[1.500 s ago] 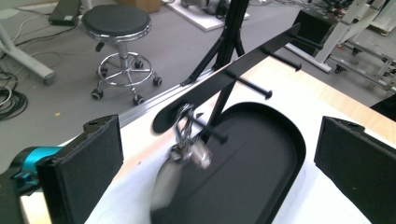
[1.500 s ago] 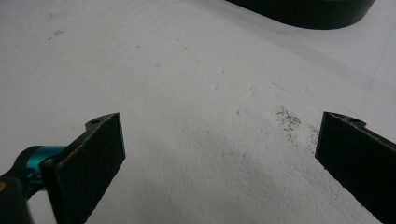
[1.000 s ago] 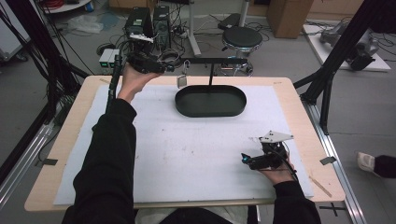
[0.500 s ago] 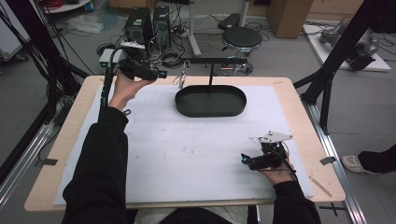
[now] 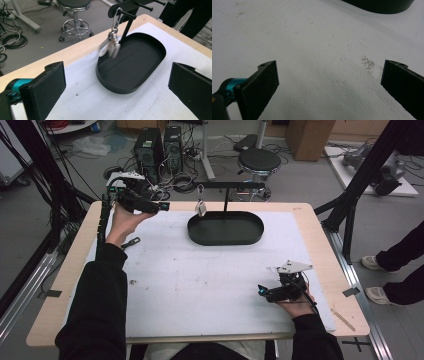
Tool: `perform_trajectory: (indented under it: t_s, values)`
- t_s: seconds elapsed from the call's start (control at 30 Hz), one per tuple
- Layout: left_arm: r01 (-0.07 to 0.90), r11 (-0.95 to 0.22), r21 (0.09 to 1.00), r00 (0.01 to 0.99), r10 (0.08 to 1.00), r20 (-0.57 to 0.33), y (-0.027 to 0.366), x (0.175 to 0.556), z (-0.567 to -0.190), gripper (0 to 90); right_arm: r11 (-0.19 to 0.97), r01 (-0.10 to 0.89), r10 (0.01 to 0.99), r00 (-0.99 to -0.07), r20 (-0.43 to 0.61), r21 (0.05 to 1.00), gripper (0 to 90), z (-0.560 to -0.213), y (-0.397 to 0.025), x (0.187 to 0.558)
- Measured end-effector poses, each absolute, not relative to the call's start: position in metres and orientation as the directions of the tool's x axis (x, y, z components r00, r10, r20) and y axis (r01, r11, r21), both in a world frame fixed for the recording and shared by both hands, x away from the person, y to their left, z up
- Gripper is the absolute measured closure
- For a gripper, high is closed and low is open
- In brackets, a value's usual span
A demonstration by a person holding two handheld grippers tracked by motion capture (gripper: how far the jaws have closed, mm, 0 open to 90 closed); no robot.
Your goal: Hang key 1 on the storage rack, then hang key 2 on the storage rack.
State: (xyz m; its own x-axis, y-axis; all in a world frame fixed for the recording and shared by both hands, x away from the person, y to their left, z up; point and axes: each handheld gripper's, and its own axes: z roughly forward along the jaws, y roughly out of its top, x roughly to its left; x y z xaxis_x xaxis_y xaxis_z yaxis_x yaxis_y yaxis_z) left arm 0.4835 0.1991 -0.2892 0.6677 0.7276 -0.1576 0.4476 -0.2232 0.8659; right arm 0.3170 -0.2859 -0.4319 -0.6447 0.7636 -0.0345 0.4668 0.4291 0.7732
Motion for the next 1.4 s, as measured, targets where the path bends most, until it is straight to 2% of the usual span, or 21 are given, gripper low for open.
perform_trajectory:
  t_s: [1.4]
  values:
    - [0.532, -0.260, 0.806, 0.619, 0.769, -0.161, 0.264, 0.435, -0.342, 1.7, 0.440, 0.470, 0.762, -0.646, -0.042, 0.765, 0.7, -0.433, -0.283, 0.316]
